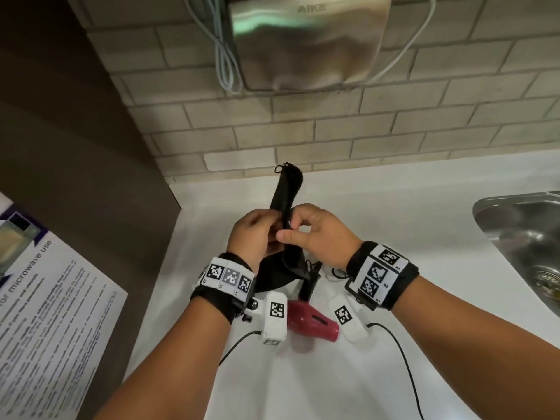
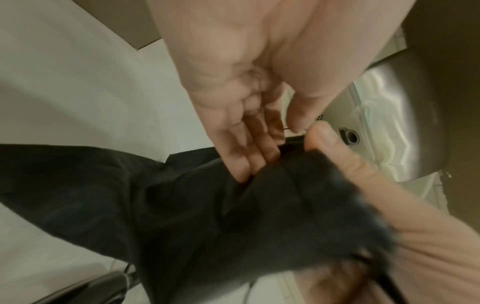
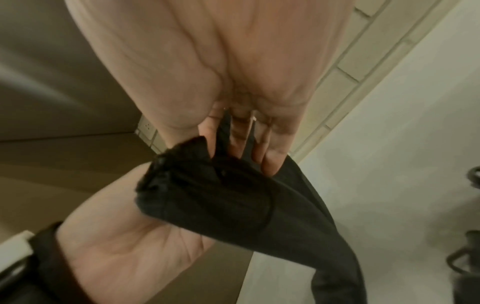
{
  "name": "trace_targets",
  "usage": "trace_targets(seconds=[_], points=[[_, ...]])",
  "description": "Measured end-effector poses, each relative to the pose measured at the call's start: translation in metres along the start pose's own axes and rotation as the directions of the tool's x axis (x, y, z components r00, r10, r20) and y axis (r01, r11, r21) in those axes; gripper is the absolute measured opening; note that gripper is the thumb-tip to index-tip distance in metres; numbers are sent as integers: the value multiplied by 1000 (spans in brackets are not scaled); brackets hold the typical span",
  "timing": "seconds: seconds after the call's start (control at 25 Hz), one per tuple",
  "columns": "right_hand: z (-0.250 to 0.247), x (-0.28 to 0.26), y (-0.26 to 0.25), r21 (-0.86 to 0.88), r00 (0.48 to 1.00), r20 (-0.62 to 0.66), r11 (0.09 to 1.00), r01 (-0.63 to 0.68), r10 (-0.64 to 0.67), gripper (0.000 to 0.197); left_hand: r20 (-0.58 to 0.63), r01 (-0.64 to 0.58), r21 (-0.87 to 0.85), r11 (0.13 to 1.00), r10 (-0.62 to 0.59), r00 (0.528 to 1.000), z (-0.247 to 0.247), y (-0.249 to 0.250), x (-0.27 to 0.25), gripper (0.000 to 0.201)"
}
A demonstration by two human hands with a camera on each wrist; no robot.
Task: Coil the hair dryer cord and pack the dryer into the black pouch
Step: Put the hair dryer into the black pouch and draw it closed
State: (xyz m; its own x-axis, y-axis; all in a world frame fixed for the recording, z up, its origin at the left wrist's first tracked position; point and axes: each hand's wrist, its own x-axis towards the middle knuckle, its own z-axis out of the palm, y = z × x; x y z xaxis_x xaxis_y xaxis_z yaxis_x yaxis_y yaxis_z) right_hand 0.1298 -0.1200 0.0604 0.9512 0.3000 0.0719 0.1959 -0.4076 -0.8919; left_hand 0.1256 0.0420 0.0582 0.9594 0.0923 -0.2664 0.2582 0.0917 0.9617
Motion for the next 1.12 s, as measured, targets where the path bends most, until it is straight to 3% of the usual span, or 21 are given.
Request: trace_targets(seconds=[0.08, 0.2, 0.28, 0.36, 0.48, 0.56, 0.64, 0.76, 0.8, 0.88, 0.96, 1.04, 1.12], points=[[2, -6, 5, 24, 1000, -19, 1000, 6, -6, 21, 28, -33, 61, 998, 32, 999, 3, -3, -4, 30], [4, -12, 13, 210, 997, -1, 975, -75, 77, 19, 1, -105, 124, 987, 105, 994, 12, -8, -6, 21], [7, -12, 16, 267, 990, -41, 956, -118, 133, 19, -80, -42, 22, 999, 44, 996, 19, -9, -9, 19], [3, -12, 17, 183, 972, -164, 973, -138, 169, 23, -120, 21, -161, 987, -40, 992, 18, -10, -10, 18], [-19, -13, 31, 153, 893, -367, 964, -219, 261, 20, -111, 101, -424, 900, -163, 980, -7, -1, -5, 16], [-30, -15, 45, 188, 872, -336, 932, -310, 357, 28, -71, 149, -521, 840, -217, 974, -24, 5, 0, 17], [-29, -15, 51, 140, 893, -214, 917, -374, 396, 36, -50, 180, -528, 830, -242, 969, -29, 8, 0, 24], [-29, -21, 49, 206, 899, 3, 879, -429, 438, 45, -69, 188, -461, 867, -247, 967, -24, 9, -5, 37], [-34, -23, 52, 176, 901, 9, 887, -428, 433, 55, -113, 155, -416, 896, -220, 969, -25, 8, -6, 36], [-49, -20, 67, -63, 899, -161, 905, -421, 407, 57, -230, 51, -270, 961, -116, 966, -33, 7, -6, 30], [-62, -15, 84, -334, 889, -242, 827, -452, 389, 51, -316, -28, -16, 999, 22, 948, -45, 6, -10, 30], [-64, -10, 98, -530, 890, -118, 730, -431, 440, 64, -321, -82, 231, 969, 155, 934, -52, 2, -18, 32], [-57, -7, 107, -683, 895, 84, 679, -268, 438, 73, -293, -120, 363, 924, 235, 927, -56, -1, -27, 28]])
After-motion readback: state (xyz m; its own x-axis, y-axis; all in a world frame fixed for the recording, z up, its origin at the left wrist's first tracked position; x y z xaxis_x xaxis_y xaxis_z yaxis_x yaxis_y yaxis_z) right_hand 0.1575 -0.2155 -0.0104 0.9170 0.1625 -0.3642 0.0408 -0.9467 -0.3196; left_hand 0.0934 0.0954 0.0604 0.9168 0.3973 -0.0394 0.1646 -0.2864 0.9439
